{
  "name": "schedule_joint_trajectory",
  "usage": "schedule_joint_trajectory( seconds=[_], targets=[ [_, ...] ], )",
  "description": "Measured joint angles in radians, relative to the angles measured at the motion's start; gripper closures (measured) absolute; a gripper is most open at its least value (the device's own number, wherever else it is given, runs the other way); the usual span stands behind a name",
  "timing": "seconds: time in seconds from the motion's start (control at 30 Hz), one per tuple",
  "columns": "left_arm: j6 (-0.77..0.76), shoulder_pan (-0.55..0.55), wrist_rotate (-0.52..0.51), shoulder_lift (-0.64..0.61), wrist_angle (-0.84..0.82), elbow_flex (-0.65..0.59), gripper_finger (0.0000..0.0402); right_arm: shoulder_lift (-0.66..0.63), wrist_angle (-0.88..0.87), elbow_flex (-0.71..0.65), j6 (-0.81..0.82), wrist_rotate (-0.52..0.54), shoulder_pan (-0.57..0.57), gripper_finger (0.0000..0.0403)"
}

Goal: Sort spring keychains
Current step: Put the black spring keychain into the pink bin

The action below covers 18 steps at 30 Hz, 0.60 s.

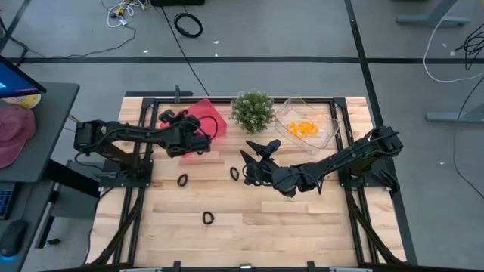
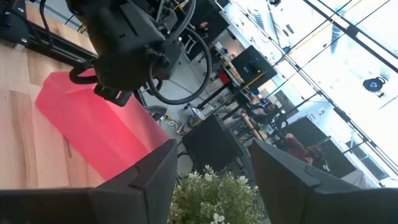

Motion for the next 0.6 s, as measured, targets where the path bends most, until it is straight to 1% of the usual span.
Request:
schedule_joint_trajectory(
  seconds=[0.23,0.33,0.47,0.6],
  targets=[
    [0.032,-0.002,0.054,0.0,0.051,0.0,0.0277,0.0,0.0,0.0,0.025,-0.008,-0.005,0.0195],
    [0.035,-0.002,0.072,0.0,0.053,0.0,0.025,0.0,0.0,0.0,0.027,-0.018,-0.005,0.0195],
    [0.039,-0.002,0.096,0.0,0.054,0.0,0.0227,0.0,-0.001,0.0,0.046,-0.019,-0.006,0.0195],
    [0.062,-0.002,0.127,0.0,0.07,0.0,0.0219,0.0,-0.035,0.002,0.135,-0.041,-0.02,0.0195]
  ],
)
